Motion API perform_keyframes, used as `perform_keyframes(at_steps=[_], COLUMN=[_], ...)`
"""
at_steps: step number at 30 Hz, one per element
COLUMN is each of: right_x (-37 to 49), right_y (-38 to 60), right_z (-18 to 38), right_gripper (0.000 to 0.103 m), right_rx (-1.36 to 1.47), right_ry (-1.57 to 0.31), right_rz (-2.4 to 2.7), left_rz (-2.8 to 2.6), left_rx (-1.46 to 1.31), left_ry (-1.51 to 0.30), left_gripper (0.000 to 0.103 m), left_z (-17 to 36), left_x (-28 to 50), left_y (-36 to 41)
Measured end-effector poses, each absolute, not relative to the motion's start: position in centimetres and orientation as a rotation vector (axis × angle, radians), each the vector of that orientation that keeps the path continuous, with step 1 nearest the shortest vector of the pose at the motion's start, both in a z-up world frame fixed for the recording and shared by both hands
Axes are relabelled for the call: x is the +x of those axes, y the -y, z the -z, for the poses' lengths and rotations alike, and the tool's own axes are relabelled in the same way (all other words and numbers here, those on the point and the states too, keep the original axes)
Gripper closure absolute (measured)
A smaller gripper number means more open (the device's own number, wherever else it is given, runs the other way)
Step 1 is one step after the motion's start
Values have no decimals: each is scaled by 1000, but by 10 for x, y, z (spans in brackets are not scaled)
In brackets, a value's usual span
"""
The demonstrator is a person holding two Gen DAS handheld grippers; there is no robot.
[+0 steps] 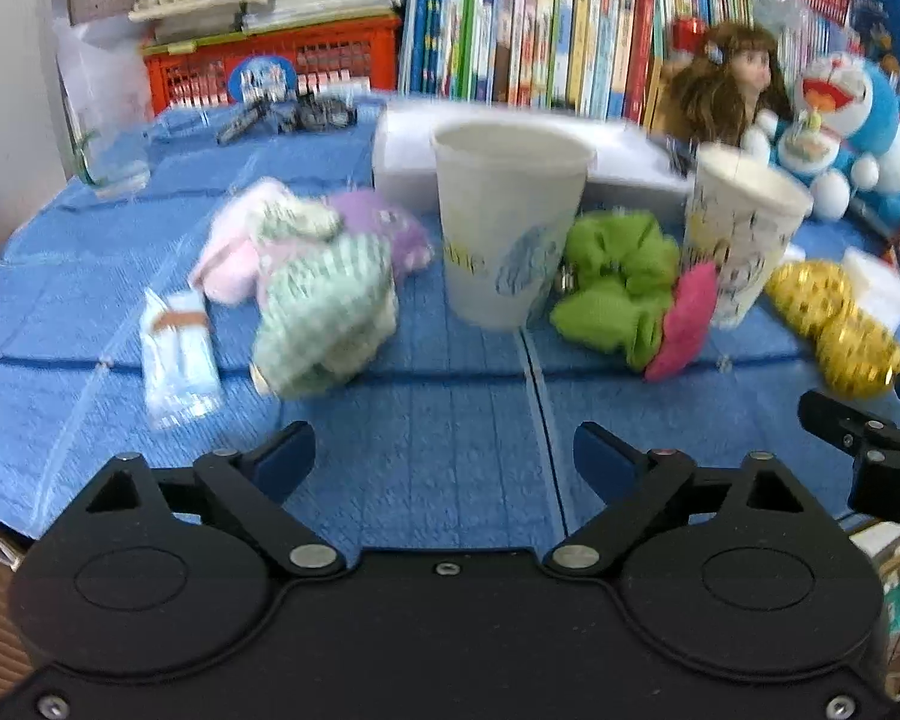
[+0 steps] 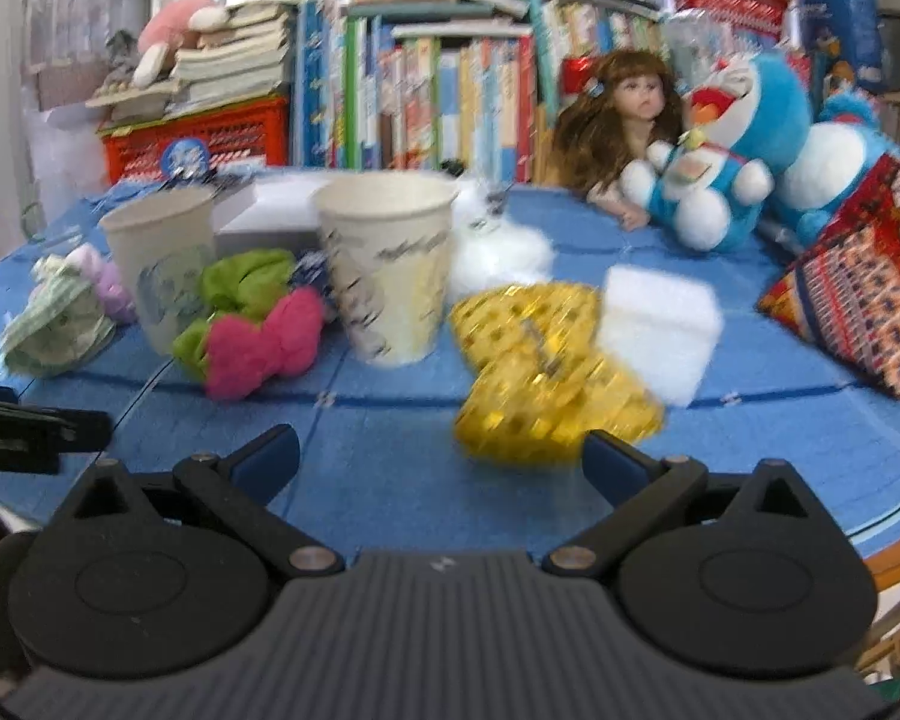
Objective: Organize soft objects
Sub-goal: 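Grasp the green gingham cloth with the left gripper while the right gripper grasps the gold sequin bow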
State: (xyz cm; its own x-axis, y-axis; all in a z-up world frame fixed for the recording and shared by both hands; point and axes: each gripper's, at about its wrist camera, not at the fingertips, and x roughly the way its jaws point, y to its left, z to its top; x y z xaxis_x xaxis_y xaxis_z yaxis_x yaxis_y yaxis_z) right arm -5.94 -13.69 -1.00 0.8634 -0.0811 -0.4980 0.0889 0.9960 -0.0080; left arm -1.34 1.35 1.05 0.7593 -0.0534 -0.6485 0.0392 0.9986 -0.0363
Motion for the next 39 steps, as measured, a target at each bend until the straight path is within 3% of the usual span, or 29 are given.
perform_keyframes(at_steps=[6,11,14,25,39], right_x=[-56,-42,-37,-25,-17], right_y=[155,168,171,173,171], right_z=[1,2,3,12,21], right_gripper=[0,0,0,0,1], right_rx=[-16,-38,-40,-43,-44], right_ry=[-479,-480,-481,-509,-540], right_rz=[146,179,183,185,183], left_rz=[-1,-57,-54,-84,-76], left_rx=[18,5,-59,-50,-50], left_ry=[-569,-569,-592,-615,-646], left_gripper=[10,11,17,22,38], left_z=[-37,-42,-39,-26,-11], left_x=[-17,-1,10,31,42], left_y=[-20,-34,-49,-50,-48])
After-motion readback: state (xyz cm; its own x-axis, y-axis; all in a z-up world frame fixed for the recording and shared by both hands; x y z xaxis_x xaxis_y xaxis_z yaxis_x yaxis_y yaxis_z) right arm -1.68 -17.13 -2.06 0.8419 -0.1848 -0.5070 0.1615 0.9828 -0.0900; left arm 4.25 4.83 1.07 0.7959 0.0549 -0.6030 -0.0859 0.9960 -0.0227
